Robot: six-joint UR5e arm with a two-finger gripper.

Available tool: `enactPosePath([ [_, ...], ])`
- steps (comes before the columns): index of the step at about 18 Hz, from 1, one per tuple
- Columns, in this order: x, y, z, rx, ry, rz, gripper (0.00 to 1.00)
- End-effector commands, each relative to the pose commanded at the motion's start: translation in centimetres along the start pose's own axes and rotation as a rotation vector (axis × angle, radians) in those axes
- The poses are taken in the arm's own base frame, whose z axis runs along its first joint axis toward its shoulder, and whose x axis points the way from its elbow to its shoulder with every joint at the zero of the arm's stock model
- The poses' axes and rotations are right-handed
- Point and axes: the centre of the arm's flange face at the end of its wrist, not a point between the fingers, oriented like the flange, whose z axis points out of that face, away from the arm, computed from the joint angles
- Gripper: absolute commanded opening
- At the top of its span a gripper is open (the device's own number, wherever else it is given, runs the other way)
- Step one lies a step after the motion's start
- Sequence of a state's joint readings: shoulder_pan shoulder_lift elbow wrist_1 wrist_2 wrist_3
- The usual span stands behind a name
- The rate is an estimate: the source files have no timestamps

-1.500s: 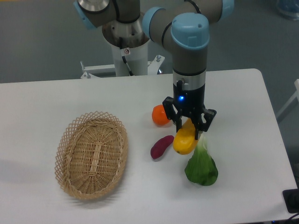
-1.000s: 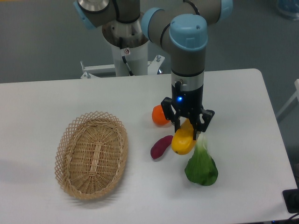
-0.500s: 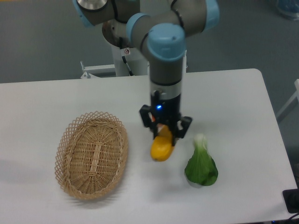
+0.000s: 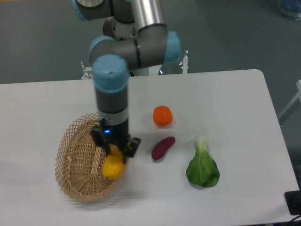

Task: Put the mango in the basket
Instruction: 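Lift the mango and carry it over the wicker basket, then lower the mango into the basket and open the gripper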

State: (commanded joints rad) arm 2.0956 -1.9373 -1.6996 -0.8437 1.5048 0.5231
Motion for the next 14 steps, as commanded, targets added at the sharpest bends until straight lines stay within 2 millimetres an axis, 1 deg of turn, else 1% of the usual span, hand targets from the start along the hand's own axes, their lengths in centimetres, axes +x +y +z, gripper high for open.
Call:
enactPosePath([
  [2,1.9,-0.3,1.5,-0.02,0.019,0.028,0.52],
  [4,2.8,0.2,4.5,-0.069,0.041,0.039,0.52],
  [5,3.3,0.2,5.1,-0.077,0.045,0.047,0.52],
  [6,3.9,0.1,5.2,-0.079,0.048,0.059,0.52],
  [14,4.8,0.0,5.9,-0.087,0.06,0.061,0.52],
])
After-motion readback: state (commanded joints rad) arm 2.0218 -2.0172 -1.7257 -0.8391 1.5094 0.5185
